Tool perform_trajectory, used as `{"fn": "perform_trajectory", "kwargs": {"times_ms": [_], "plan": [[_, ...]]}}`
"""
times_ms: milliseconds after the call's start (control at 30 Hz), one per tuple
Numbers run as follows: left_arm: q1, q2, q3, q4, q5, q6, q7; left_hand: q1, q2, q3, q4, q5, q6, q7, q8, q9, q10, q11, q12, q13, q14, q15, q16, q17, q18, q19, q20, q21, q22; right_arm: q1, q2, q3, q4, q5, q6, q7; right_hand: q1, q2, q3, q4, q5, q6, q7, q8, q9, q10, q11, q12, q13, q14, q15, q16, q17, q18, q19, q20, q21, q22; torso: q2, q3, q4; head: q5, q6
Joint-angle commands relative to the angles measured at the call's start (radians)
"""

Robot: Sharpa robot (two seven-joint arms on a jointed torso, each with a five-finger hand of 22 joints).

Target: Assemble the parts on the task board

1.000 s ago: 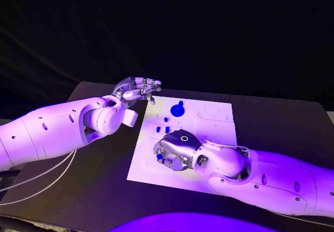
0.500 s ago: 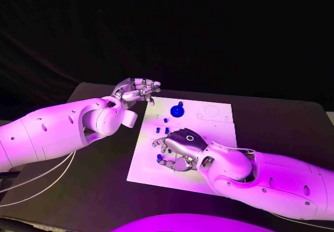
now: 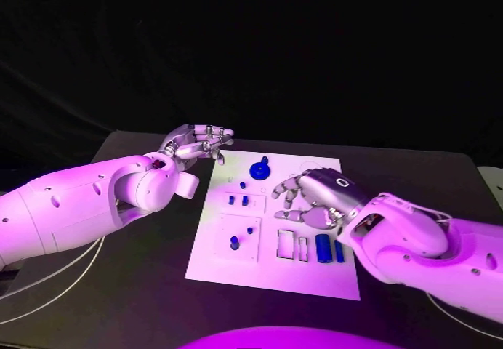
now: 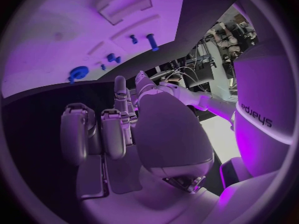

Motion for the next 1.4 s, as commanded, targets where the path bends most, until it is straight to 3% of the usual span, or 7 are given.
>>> {"fn": "perform_trajectory", "kwargs": {"times_ms": [33,100,233,367,533,1000,1400], "plan": [[0.001,0.0,-0.001,0.003,0.005,0.017,0.006,-0.013,0.0,0.006,0.003,0.001,-0.007,-0.001,0.004,0.001,-0.007,0.0,0.006,0.001,-0.007,-0.002,-0.006,-0.001,0.015,-0.004,0.004,-0.005,-0.001,0.014,-0.063,-0.002,0.007,0.254,0.038,-0.012,-0.043,-0.007,-0.005,-0.002,0.015,0.021,-0.015,0.01,0.006,0.079,-0.018,0.071,0.059,0.06,-0.022,0.015,0.027,-0.019,0.069,-0.018,0.06,0.224,-0.001,-0.0011,-0.0038,-0.024,0.005],[0.001,0.0,-0.002,0.004,0.006,0.017,0.006,-0.017,0.0,0.007,0.002,0.0,-0.008,-0.001,0.005,0.002,-0.01,0.0,0.01,0.002,-0.007,-0.001,-0.005,-0.002,0.015,-0.003,0.004,-0.007,-0.002,0.021,-0.112,-0.005,0.012,0.31,0.069,-0.029,-0.079,-0.02,-0.019,-0.001,0.037,0.034,-0.027,0.021,0.018,0.109,-0.029,0.16,0.144,0.061,-0.032,0.021,0.035,-0.025,0.078,-0.029,0.09,0.234,-0.002,-0.0015,-0.0046,-0.048,0.008],[0.001,-0.003,-0.003,0.009,0.006,0.017,0.006,-0.017,0.0,0.007,0.002,0.0,-0.008,-0.001,0.005,0.002,-0.01,0.0,0.01,0.002,-0.007,-0.001,-0.005,-0.002,0.015,-0.003,0.004,-0.007,-0.002,0.017,-0.19,-0.014,0.032,0.362,0.102,-0.064,-0.149,-0.006,-0.056,-0.003,0.055,0.016,-0.036,0.064,0.093,0.112,-0.035,0.79,0.836,0.069,-0.037,0.043,0.075,-0.034,0.091,-0.036,0.139,0.248,-0.001,0.0001,-0.0102,-0.08,0.011],[0.001,-0.005,-0.004,0.012,0.007,0.017,0.006,-0.017,0.0,0.007,0.002,0.0,-0.008,-0.001,0.005,0.002,-0.01,0.0,0.01,0.002,-0.007,-0.001,-0.005,-0.002,0.015,-0.003,0.004,-0.007,-0.002,-0.002,-0.246,-0.021,0.065,0.34,0.107,-0.112,-0.189,0.005,-0.09,0.001,0.056,0.007,-0.039,0.094,0.142,0.196,-0.036,1.052,1.11,0.077,-0.037,0.062,0.122,-0.04,0.1,-0.036,0.167,0.256,-0.002,0.0013,-0.0171,-0.095,0.011],[0.001,-0.008,-0.004,0.013,0.007,0.016,0.005,-0.019,0.0,0.008,0.002,0.0,-0.008,-0.001,0.006,0.002,-0.011,0.0,0.011,0.002,-0.007,-0.001,-0.005,-0.002,0.015,-0.003,0.004,-0.007,-0.003,-0.017,-0.277,-0.028,0.095,0.289,0.115,-0.177,-0.216,0.01,-0.114,0.003,0.06,0.009,-0.044,0.113,0.169,0.209,-0.04,1.094,1.156,0.078,-0.04,0.067,0.133,-0.044,0.105,-0.038,0.184,0.26,-0.002,0.0018,-0.0248,-0.102,0.007],[0.001,-0.013,-0.005,0.017,0.007,0.015,0.004,-0.019,0.0,0.008,0.002,0.0,-0.008,-0.001,0.006,0.002,-0.011,0.0,0.011,0.002,-0.007,-0.001,-0.005,-0.002,0.015,-0.003,0.004,-0.007,-0.003,-0.093,-0.242,-0.036,0.102,0.161,0.132,-0.297,-0.282,0.021,-0.188,0.004,0.103,0.005,-0.048,0.132,0.201,0.215,-0.044,1.111,1.181,0.079,-0.043,0.071,0.142,-0.046,0.107,-0.041,0.193,0.263,-0.002,-0.0018,-0.023,-0.105,0.001],[0.001,-0.015,-0.005,0.018,0.007,0.016,0.003,-0.019,0.0,0.008,0.002,0.0,-0.008,-0.001,0.006,0.002,-0.011,0.0,0.011,0.002,-0.007,-0.001,-0.005,-0.002,0.015,-0.003,0.004,-0.007,-0.003,-0.11,-0.192,-0.036,0.075,0.125,0.13,-0.32,-0.288,0.026,-0.196,0.004,0.103,0.007,-0.049,0.136,0.205,0.215,-0.044,1.111,1.182,0.079,-0.043,0.07,0.139,-0.046,0.107,-0.041,0.193,0.263,-0.001,-0.0009,-0.0244,-0.101,0.001]]}}
